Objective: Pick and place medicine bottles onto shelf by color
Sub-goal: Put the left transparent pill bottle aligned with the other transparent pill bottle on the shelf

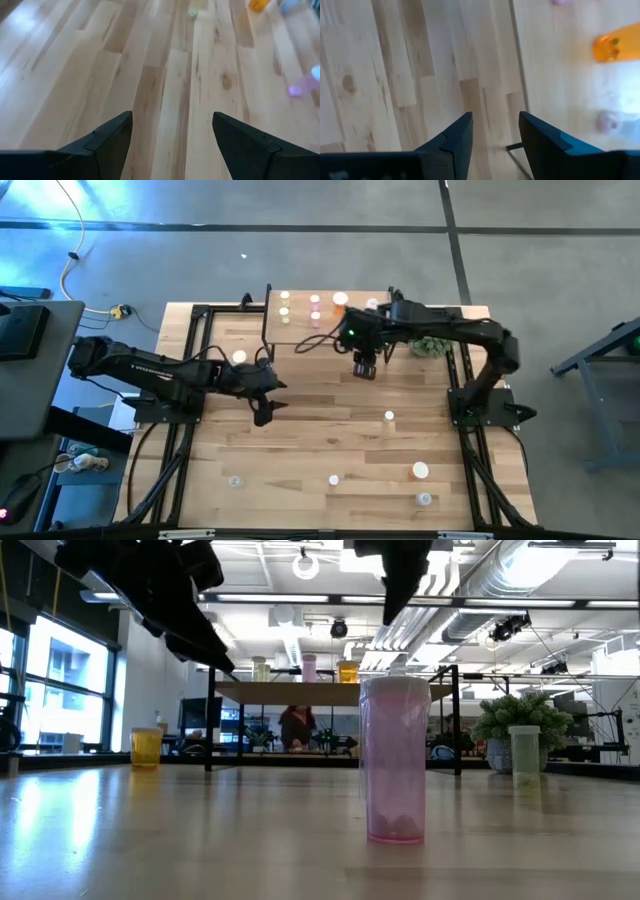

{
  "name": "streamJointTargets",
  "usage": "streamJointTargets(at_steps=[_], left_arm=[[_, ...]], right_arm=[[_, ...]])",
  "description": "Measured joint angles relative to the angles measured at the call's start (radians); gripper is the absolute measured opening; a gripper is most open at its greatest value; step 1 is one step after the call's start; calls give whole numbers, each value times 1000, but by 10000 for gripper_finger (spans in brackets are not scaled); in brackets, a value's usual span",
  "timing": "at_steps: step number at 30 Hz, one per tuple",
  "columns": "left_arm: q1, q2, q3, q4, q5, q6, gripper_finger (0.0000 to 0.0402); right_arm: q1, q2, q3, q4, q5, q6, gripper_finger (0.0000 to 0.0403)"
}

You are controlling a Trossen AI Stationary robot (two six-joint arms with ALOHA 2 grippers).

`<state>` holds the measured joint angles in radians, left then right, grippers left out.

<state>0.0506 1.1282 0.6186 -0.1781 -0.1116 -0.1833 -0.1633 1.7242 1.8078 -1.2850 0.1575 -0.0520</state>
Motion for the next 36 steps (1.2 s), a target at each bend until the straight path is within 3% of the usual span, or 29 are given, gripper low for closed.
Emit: streamJointTargets(at_steps=[11, 19, 27, 36], left_arm=[[-152, 0, 120, -310, -31, -121, 264], [-335, 0, 146, -420, -30, -339, 264], [-534, 0, 170, -437, -30, -540, 264], [-760, 1, 169, -450, -67, -794, 264]], right_arm=[[59, -268, -415, 327, 5, 103, 152], [89, -395, -631, 505, 128, 134, 152], [105, -437, -746, 620, 128, 186, 152], [105, -436, -776, 654, 123, 220, 152]])
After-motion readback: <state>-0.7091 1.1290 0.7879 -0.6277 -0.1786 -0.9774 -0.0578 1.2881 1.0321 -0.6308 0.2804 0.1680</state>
